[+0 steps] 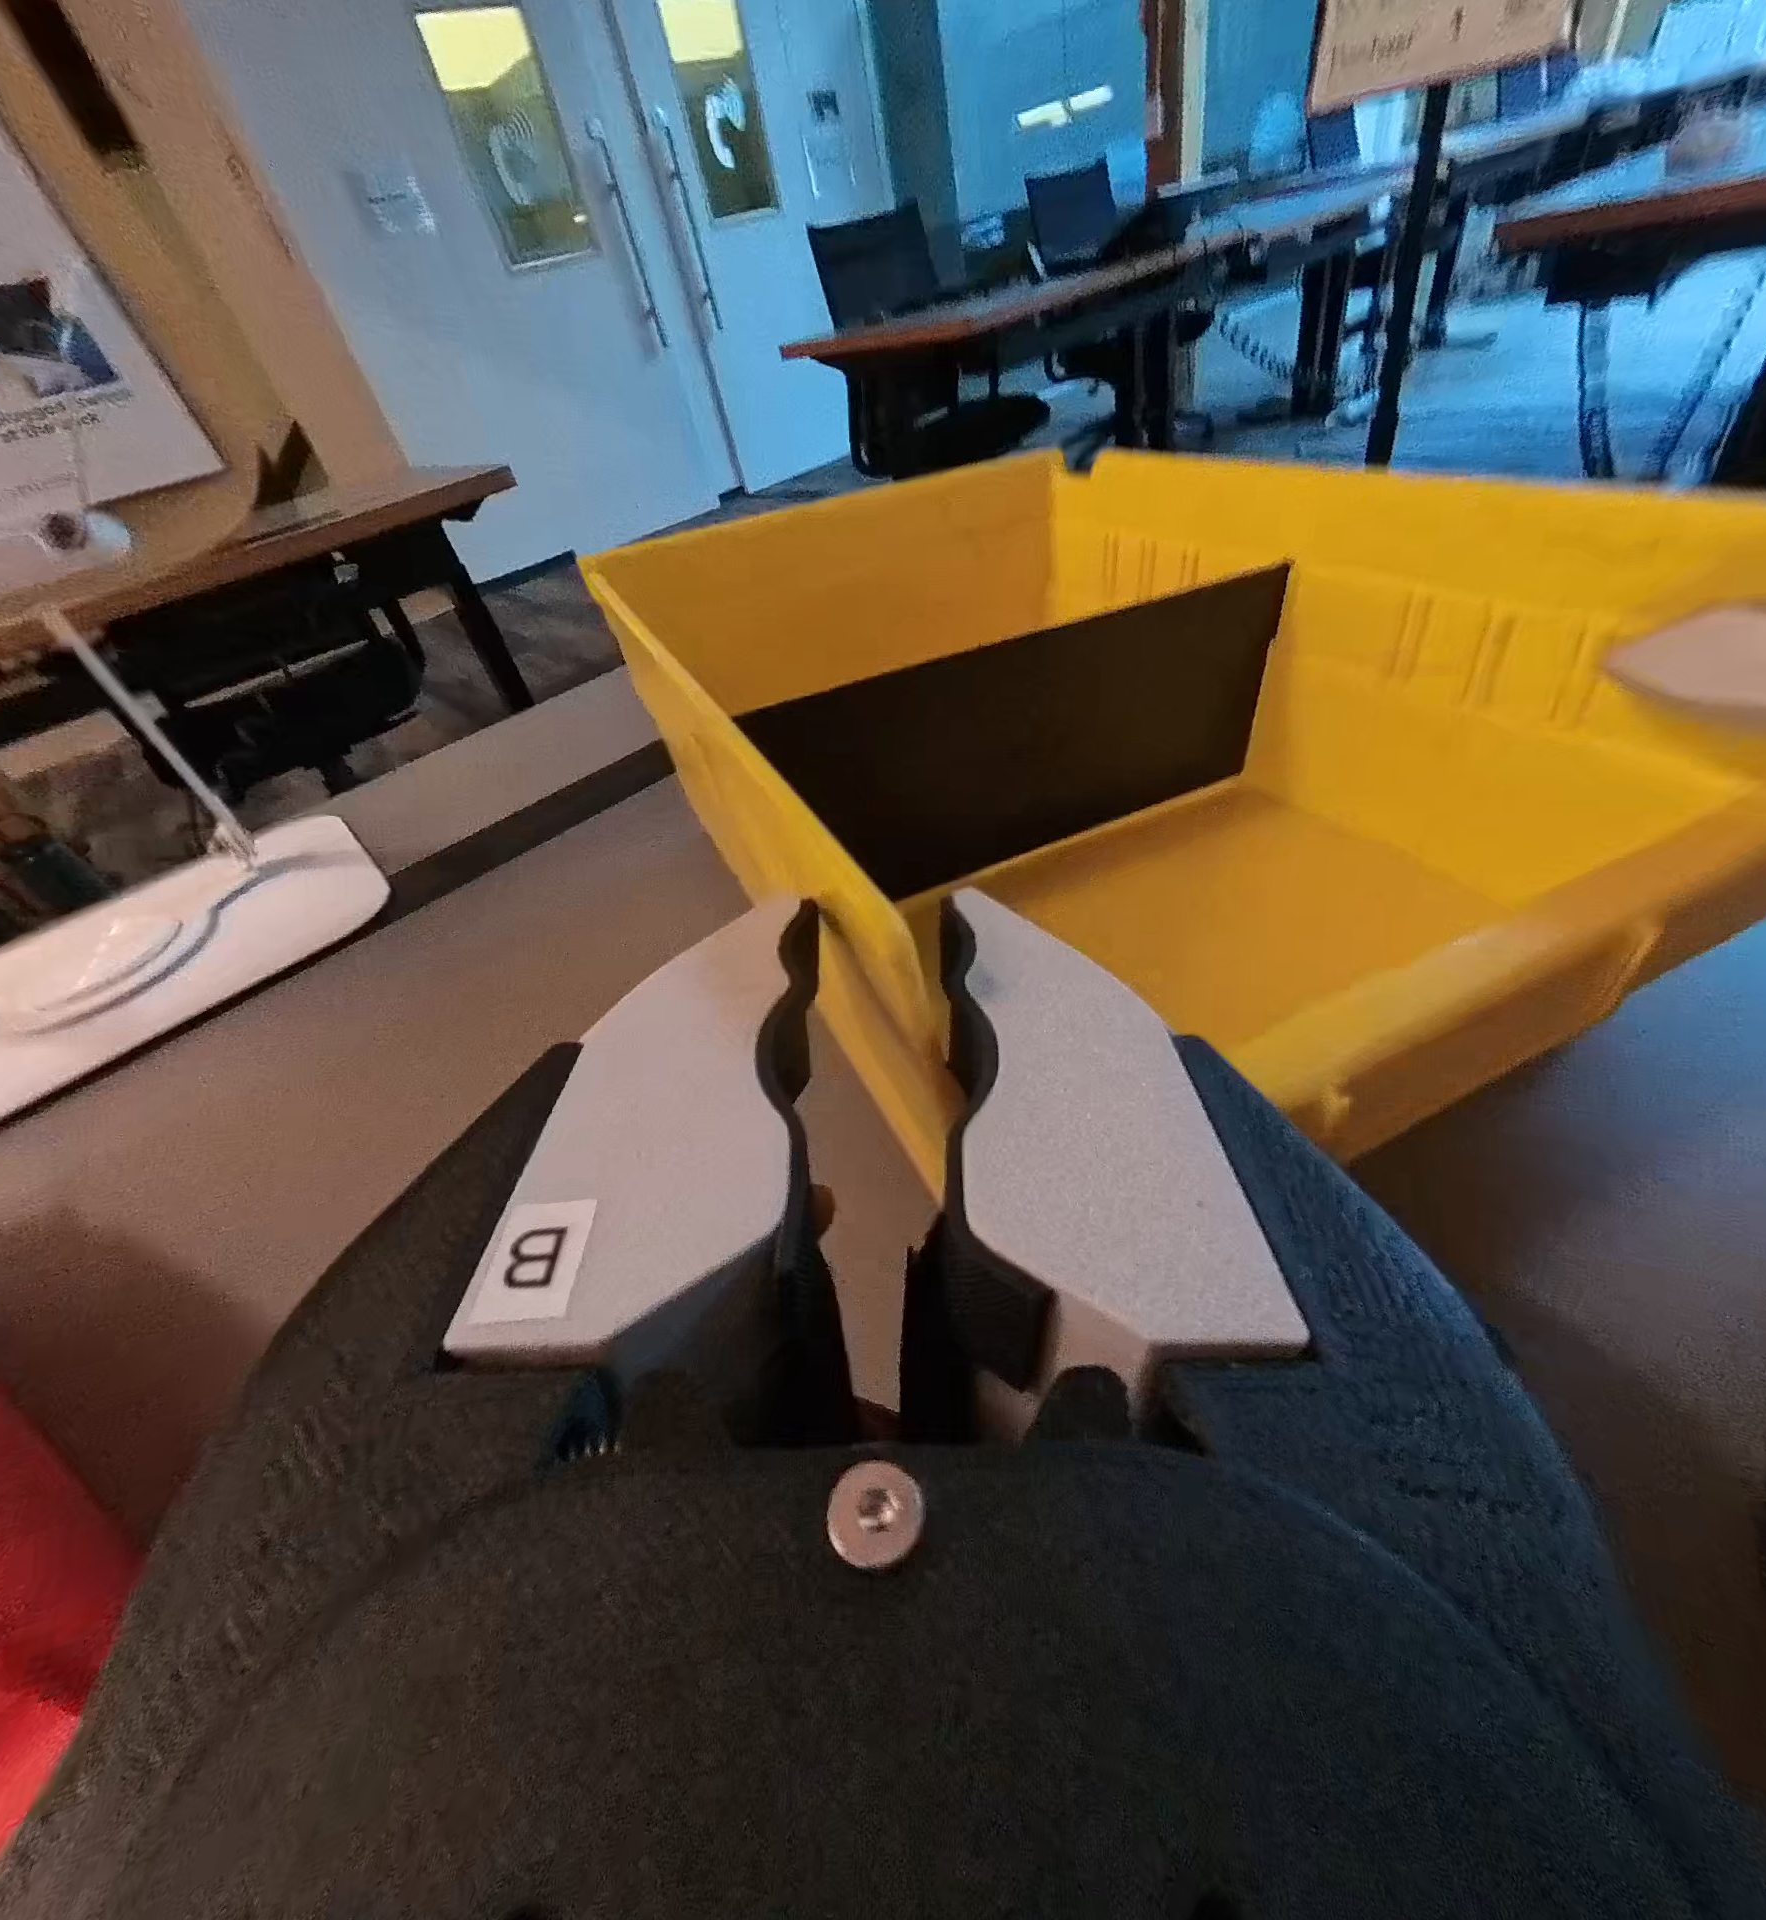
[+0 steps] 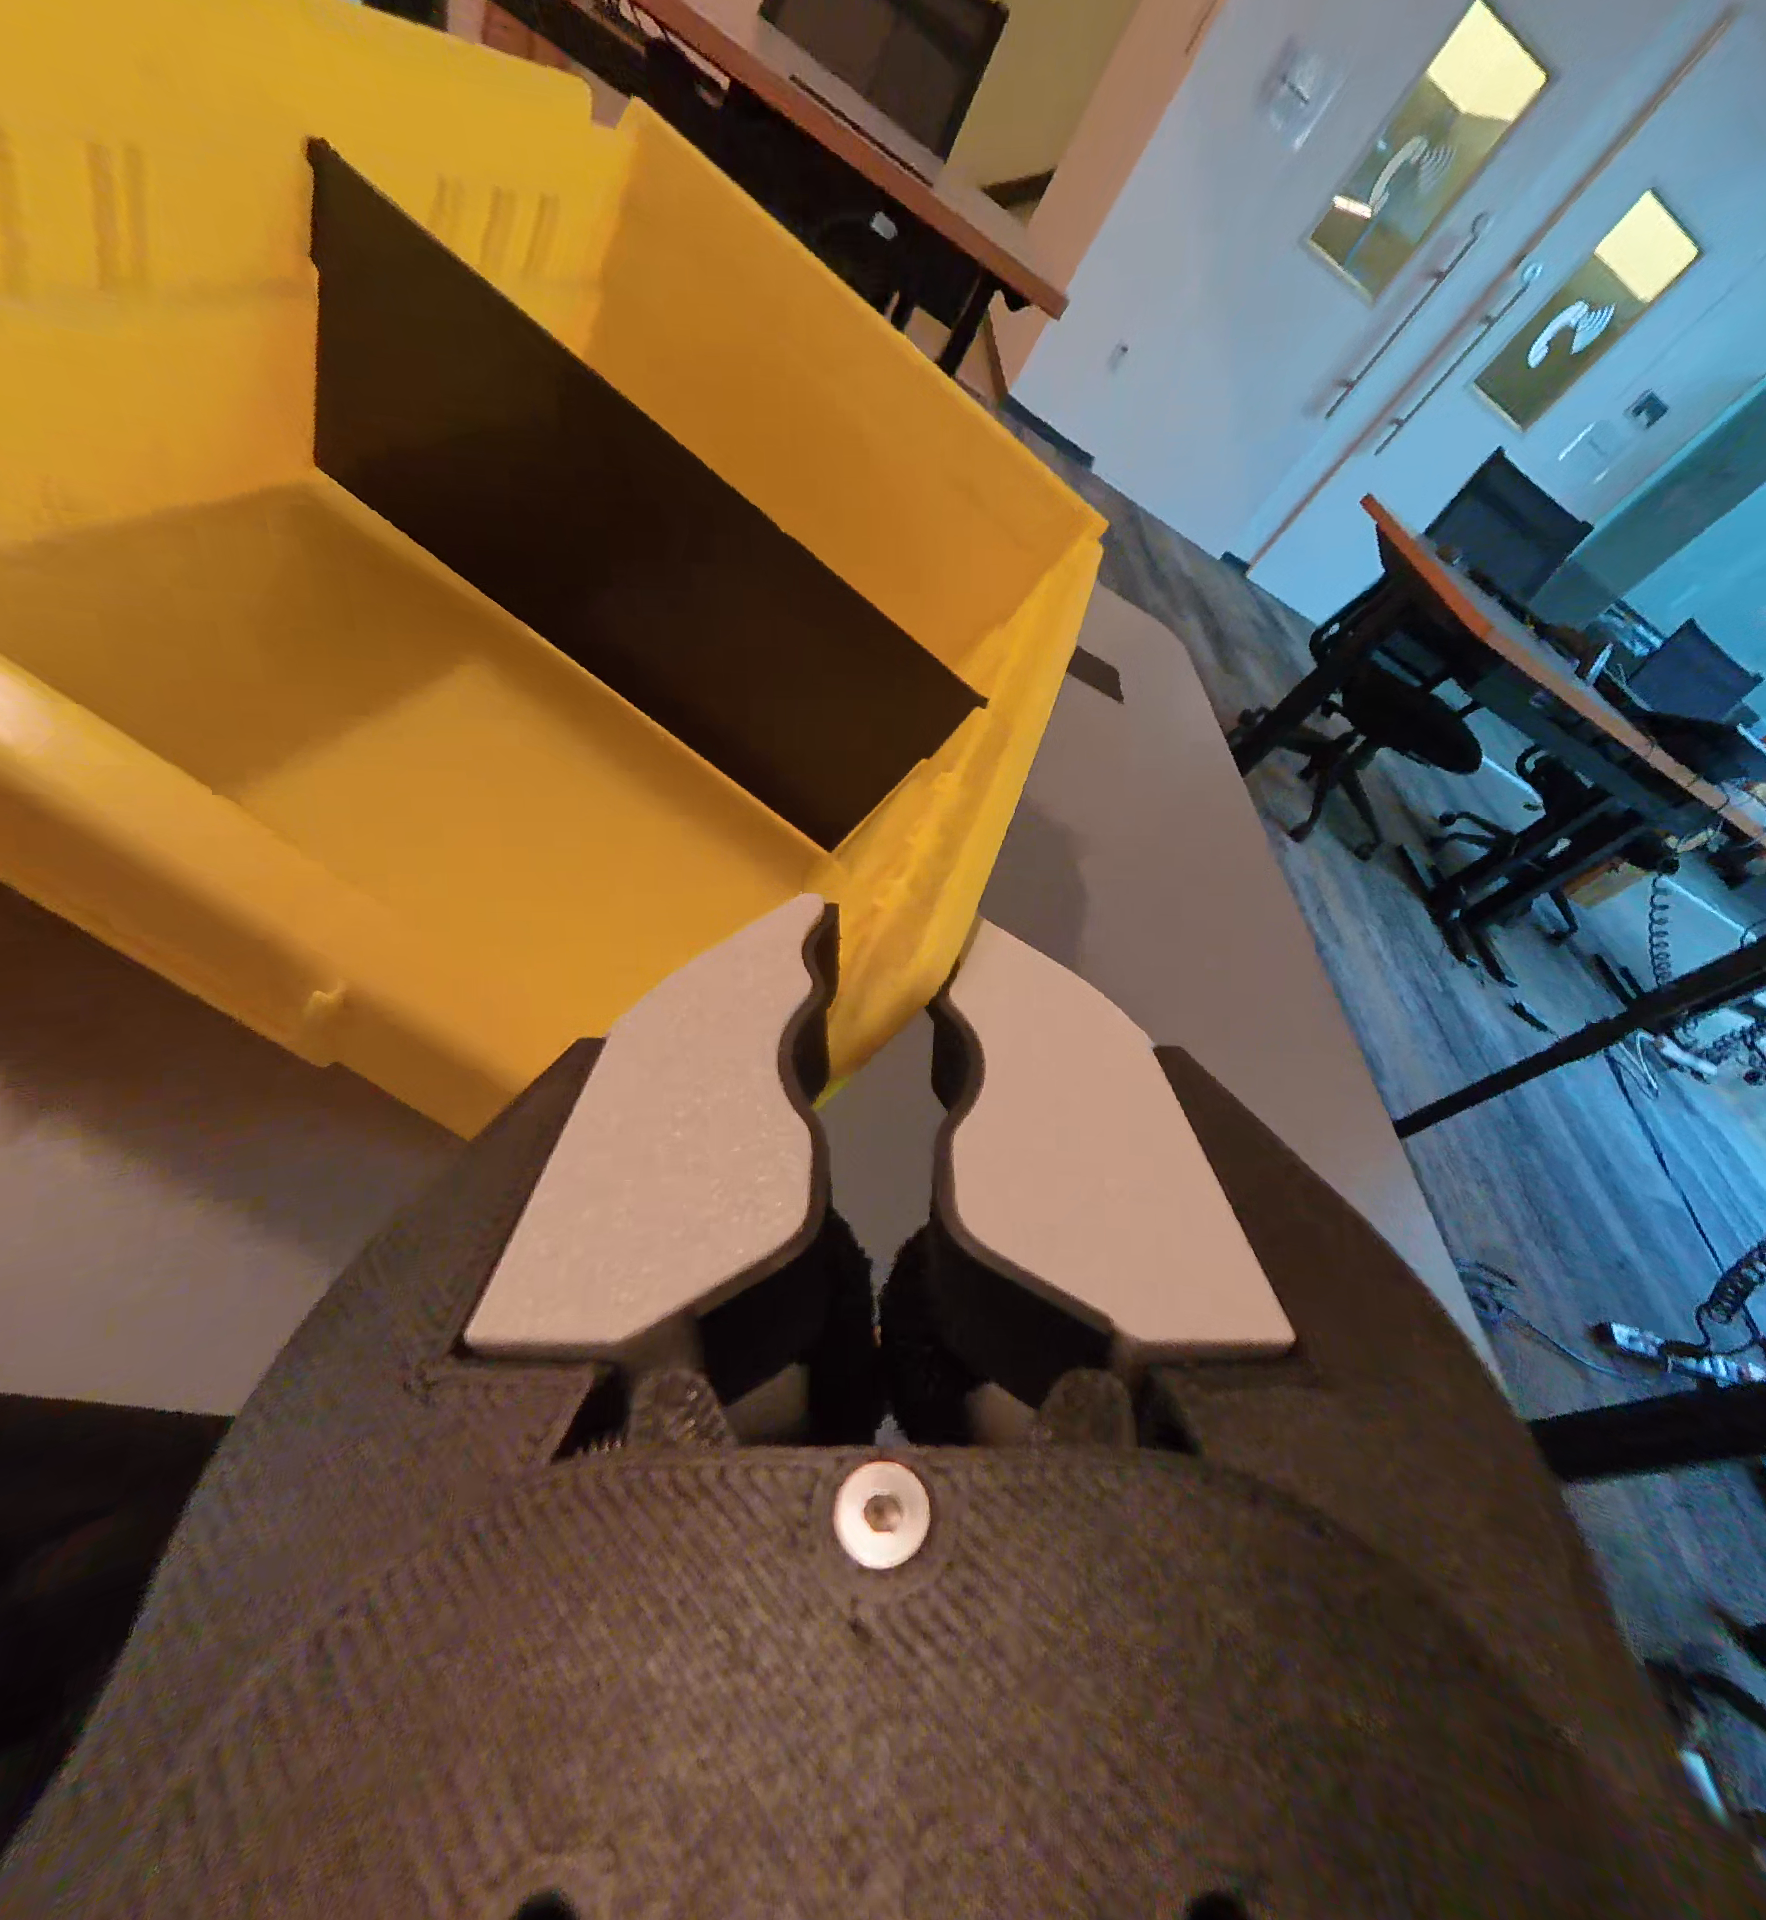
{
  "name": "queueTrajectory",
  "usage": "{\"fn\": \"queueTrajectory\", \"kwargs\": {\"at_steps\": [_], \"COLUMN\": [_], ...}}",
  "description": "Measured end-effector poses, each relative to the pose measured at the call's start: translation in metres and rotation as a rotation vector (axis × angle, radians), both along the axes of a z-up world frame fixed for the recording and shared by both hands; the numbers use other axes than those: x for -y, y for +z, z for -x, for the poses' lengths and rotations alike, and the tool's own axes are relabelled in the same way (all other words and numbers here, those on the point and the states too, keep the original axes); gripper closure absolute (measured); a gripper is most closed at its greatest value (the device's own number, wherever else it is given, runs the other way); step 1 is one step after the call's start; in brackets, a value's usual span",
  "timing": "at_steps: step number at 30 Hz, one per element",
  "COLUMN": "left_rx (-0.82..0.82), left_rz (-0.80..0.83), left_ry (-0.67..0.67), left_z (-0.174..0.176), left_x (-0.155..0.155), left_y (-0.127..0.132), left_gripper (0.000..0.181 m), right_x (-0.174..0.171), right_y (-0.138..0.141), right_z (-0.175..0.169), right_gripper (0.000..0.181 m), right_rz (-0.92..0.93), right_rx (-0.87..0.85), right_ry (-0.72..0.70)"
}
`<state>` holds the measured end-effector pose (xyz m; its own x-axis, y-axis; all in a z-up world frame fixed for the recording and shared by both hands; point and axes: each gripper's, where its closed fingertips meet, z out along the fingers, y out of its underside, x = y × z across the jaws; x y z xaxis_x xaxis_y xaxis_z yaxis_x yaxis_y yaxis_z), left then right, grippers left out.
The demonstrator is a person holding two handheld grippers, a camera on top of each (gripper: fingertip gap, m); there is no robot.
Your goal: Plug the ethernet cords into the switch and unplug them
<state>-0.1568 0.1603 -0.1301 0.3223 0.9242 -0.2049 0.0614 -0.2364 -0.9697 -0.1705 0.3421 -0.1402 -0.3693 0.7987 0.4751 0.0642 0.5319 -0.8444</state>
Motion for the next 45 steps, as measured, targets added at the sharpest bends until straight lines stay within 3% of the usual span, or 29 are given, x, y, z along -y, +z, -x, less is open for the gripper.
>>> {"fn": "queueTrajectory", "kwargs": {"at_steps": [2, 4, 7, 9, 11, 13, 15, 17, 19, 21, 23, 25, 26, 27, 32, 38, 45], "left_rx": [0.033, 0.062, 0.105, 0.164, 0.189, 0.183, 0.154, 0.154, 0.313, 0.359, 0.338, 0.407, 0.417, 0.440, 0.533, 0.509, 0.487], "left_rz": [0.115, 0.175, 0.197, 0.233, 0.337, 0.491, 0.656, 0.731, 0.716, 0.778, 0.872, 0.850, 0.854, 0.857, 0.805, 0.793, 0.831], "left_ry": [-0.037, -0.107, -0.226, -0.295, -0.300, -0.247, -0.126, -0.029, -0.010, 0.067, 0.146, 0.104, 0.106, 0.104, 0.122, 0.153, 0.133], "left_z": [0.004, 0.003, -0.009, -0.023, -0.036, -0.050, -0.061, -0.073, -0.090, -0.096, -0.096, -0.101, -0.102, -0.105, -0.127, -0.153, -0.210], "left_x": [-0.004, -0.010, -0.018, -0.017, -0.002, 0.028, 0.073, 0.118, 0.151, 0.180, 0.200, 0.198, 0.200, 0.203, 0.237, 0.293, 0.348], "left_y": [-0.014, -0.019, -0.009, -0.002, 0.003, 0.001, -0.006, -0.022, -0.052, -0.061, -0.056, -0.065, -0.065, -0.065, -0.067, -0.066, -0.065], "left_gripper": [0.156, 0.149, 0.114, 0.098, 0.094, 0.094, 0.097, 0.105, 0.110, 0.112, 0.128, 0.148, 0.148, 0.148, 0.146, 0.144, 0.146], "right_x": [-0.003, -0.001, 0.001, 0.002, 0.008, 0.024, 0.055, 0.088, 0.115, 0.131, 0.127, 0.117, 0.111, 0.103, 0.081, 0.056, 0.012], "right_y": [-0.002, 0.001, 0.022, 0.051, 0.086, 0.103, 0.093, 0.065, 0.028, -0.015, -0.040, -0.041, -0.042, -0.042, -0.042, -0.043, -0.043], "right_z": [0.002, 0.002, -0.002, -0.010, -0.031, -0.056, -0.074, -0.081, -0.078, -0.073, -0.060, -0.050, -0.046, -0.042, -0.032, -0.025, -0.018], "right_gripper": [0.165, 0.148, 0.112, 0.086, 0.072, 0.084, 0.103, 0.112, 0.107, 0.100, 0.108, 0.129, 0.146, 0.148, 0.149, 0.148, 0.146], "right_rz": [0.032, 0.110, 0.273, 0.354, 0.372, 0.275, 0.103, -0.043, -0.181, -0.362, -0.522, -0.573, -0.603, -0.639, -0.703, -0.677, -0.683], "right_rx": [0.015, 0.025, -0.038, -0.196, -0.443, -0.601, -0.559, -0.420, -0.281, -0.136, -0.057, -0.073, -0.086, -0.102, -0.073, -0.021, 0.065], "right_ry": [-0.013, 0.016, 0.085, 0.157, 0.247, 0.334, 0.449, 0.545, 0.578, 0.583, 0.480, 0.395, 0.363, 0.330, 0.237, 0.213, 0.133]}}
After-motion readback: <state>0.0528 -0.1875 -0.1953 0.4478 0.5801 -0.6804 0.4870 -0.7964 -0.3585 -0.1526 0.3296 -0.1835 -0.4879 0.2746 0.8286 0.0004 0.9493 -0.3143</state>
